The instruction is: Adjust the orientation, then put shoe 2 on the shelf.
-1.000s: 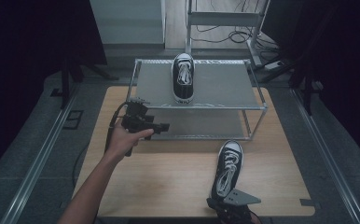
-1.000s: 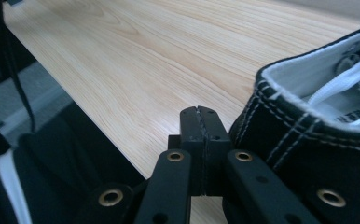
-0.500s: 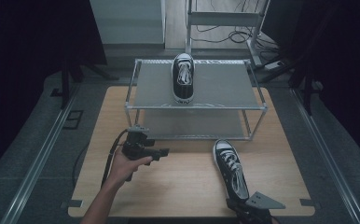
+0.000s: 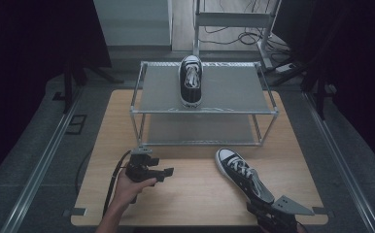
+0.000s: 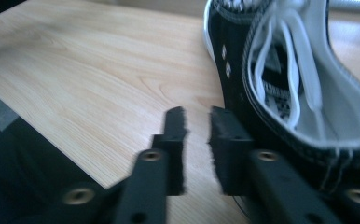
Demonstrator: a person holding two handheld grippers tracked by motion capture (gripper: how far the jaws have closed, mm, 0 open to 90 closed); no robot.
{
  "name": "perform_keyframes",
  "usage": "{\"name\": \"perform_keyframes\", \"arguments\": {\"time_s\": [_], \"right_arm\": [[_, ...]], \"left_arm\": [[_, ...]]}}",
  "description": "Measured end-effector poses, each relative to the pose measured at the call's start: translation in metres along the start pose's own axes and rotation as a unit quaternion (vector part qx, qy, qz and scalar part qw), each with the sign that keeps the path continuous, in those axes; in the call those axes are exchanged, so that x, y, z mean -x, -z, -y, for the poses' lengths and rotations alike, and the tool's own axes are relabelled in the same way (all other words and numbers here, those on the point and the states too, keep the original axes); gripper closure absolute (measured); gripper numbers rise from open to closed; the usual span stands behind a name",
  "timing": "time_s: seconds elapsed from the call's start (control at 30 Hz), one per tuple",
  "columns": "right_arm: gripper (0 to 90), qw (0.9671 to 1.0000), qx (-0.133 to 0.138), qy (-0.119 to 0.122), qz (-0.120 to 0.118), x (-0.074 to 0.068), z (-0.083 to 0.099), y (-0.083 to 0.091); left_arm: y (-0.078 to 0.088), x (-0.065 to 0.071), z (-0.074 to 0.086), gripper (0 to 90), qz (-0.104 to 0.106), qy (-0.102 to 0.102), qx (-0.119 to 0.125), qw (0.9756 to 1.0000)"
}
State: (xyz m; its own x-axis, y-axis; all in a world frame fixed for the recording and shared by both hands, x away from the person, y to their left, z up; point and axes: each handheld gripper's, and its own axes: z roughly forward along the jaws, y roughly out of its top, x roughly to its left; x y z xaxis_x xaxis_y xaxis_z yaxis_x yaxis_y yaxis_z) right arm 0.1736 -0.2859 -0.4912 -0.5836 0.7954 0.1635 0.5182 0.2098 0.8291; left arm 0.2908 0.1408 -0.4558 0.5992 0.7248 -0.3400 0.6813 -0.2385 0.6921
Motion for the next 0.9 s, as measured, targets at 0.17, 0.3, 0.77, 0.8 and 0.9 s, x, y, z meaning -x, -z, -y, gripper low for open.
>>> {"name": "perform_keyframes", "arguments": {"time_s": [0.17, 0.3, 0.77, 0.8, 0.9], "right_arm": [[38.5, 0.9996, 0.027, 0.009, 0.003, -0.005, -0.025, 0.013], [23.9, 0.9994, 0.013, 0.028, 0.017, 0.004, -0.049, 0.013], [21.2, 0.9962, -0.080, 0.012, -0.032, 0.034, -0.097, -0.044], [20.8, 0.9953, -0.091, 0.011, -0.032, 0.035, -0.099, -0.048], [20.7, 0.9937, -0.108, 0.016, -0.025, 0.035, -0.108, -0.054]], "left_arm": [[-0.006, -0.001, 0.005, 23.7, -0.015, -0.007, -0.012, 0.9998], [-0.004, -0.003, 0.007, 23.7, -0.011, -0.001, -0.008, 0.9999], [-0.003, -0.008, 0.020, 23.7, -0.002, 0.022, -0.009, 0.9997], [-0.004, -0.008, 0.020, 23.7, 0.000, 0.024, -0.009, 0.9997], [-0.005, -0.008, 0.021, 23.7, 0.002, 0.024, -0.011, 0.9997]]}}
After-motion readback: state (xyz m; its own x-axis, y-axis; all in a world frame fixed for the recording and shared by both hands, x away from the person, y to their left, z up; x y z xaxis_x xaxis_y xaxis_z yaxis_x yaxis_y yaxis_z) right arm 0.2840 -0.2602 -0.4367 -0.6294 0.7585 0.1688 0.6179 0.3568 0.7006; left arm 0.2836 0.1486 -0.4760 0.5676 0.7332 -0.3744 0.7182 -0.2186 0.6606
